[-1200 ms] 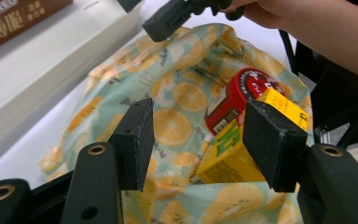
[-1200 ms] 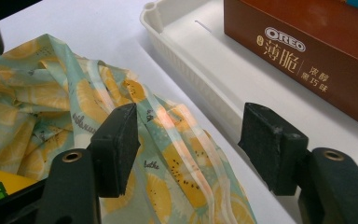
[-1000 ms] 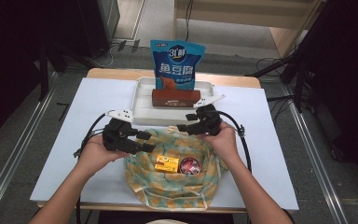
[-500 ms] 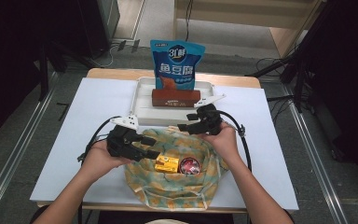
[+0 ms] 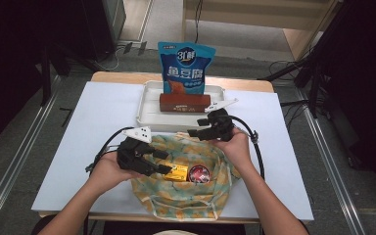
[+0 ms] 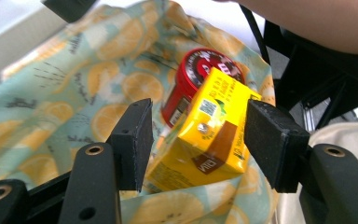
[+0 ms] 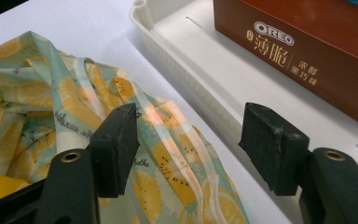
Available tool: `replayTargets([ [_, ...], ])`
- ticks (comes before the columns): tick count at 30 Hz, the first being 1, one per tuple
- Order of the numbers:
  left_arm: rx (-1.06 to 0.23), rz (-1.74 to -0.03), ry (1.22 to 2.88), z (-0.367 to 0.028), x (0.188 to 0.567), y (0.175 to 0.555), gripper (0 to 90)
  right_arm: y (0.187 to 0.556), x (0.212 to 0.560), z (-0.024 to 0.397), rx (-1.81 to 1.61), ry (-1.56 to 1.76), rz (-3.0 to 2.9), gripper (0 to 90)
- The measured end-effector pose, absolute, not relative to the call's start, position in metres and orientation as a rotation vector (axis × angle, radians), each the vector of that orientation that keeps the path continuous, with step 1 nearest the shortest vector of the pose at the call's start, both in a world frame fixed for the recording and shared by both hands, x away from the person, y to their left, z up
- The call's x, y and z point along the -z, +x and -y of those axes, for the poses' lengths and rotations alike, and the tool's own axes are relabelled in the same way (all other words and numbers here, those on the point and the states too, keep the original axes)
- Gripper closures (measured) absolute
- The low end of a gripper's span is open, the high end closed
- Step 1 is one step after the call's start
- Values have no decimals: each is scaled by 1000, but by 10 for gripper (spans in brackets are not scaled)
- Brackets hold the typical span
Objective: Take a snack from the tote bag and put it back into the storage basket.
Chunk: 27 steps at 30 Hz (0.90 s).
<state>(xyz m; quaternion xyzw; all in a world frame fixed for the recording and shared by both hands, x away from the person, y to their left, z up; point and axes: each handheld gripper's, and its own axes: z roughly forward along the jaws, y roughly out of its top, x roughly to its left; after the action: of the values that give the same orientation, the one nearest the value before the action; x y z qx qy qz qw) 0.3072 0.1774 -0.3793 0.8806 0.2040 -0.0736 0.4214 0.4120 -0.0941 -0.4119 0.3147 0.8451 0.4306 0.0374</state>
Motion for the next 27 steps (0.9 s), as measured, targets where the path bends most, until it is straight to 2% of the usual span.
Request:
replayTargets([
  [27, 252, -449, 2235, -162, 402, 305, 372, 414, 416, 96, -1336, 988, -2601, 378],
])
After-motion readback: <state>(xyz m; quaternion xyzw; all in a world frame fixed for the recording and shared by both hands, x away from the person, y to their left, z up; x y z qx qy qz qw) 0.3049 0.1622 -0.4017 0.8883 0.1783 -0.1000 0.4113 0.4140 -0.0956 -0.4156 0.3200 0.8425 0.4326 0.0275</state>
